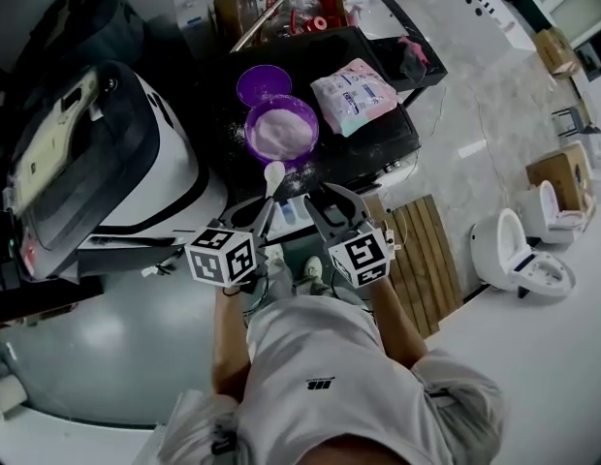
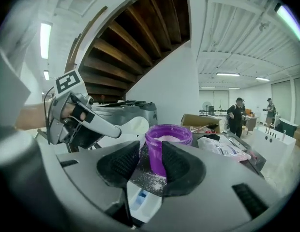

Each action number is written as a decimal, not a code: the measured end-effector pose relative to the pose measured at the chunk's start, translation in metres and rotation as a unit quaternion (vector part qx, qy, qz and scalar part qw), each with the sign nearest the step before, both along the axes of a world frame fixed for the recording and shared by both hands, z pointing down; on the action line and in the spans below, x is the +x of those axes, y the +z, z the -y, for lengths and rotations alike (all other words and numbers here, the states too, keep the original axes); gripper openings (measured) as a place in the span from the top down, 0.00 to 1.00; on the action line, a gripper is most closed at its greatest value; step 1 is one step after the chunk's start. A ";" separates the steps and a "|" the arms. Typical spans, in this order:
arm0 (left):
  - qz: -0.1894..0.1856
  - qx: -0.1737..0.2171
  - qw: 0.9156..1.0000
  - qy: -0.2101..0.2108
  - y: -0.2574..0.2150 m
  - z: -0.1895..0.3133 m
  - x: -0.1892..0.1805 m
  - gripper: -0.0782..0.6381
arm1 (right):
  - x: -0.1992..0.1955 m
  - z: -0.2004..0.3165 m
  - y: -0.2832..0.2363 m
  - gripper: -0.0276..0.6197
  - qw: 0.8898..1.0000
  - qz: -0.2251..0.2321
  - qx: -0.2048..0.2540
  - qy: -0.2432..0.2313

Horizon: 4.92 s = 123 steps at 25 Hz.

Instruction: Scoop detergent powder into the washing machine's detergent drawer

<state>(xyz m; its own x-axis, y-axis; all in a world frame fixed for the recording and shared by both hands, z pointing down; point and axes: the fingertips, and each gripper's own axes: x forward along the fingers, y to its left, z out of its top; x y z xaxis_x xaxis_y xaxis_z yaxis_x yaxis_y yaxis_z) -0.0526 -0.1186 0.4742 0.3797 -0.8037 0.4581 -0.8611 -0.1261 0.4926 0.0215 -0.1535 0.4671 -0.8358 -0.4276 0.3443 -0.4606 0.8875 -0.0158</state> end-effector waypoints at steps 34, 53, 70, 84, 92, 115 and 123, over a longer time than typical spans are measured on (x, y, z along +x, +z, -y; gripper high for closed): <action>0.009 -0.049 0.996 -0.078 0.105 -0.113 0.002 0.87 | 0.023 -0.081 0.114 0.74 0.996 -0.044 -0.075 0.003; 0.058 -0.095 0.993 -0.050 0.175 -0.101 0.002 0.87 | 0.013 -0.094 0.176 0.74 0.992 -0.068 -0.102 0.022; 0.306 -0.162 0.938 0.032 0.214 -0.090 0.004 0.87 | 0.014 -0.084 0.190 0.74 0.990 -0.070 -0.116 0.028; 0.411 -0.157 0.895 0.080 0.215 -0.086 0.011 0.87 | 0.018 -0.084 0.193 0.75 0.990 -0.069 -0.121 0.035; 0.462 -0.150 0.868 0.100 0.214 -0.086 0.013 0.87 | 0.017 -0.084 0.193 0.75 0.990 -0.067 -0.121 0.033; 0.461 -0.150 0.869 0.095 0.204 -0.084 0.018 0.87 | 0.019 -0.084 0.187 0.75 0.991 -0.063 -0.118 0.029; 0.449 -0.160 0.873 0.102 0.213 -0.086 0.023 0.87 | 0.020 -0.084 0.181 0.75 0.992 -0.062 -0.108 0.024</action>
<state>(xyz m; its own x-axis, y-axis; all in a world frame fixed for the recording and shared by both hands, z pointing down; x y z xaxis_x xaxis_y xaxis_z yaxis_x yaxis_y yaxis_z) -0.0295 -0.0323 0.6875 -0.1274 -0.5377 0.8334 -0.8938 -0.3020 -0.3315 0.0411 -0.0696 0.6482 -0.7621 -0.3703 0.5311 -0.5122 0.8466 -0.1448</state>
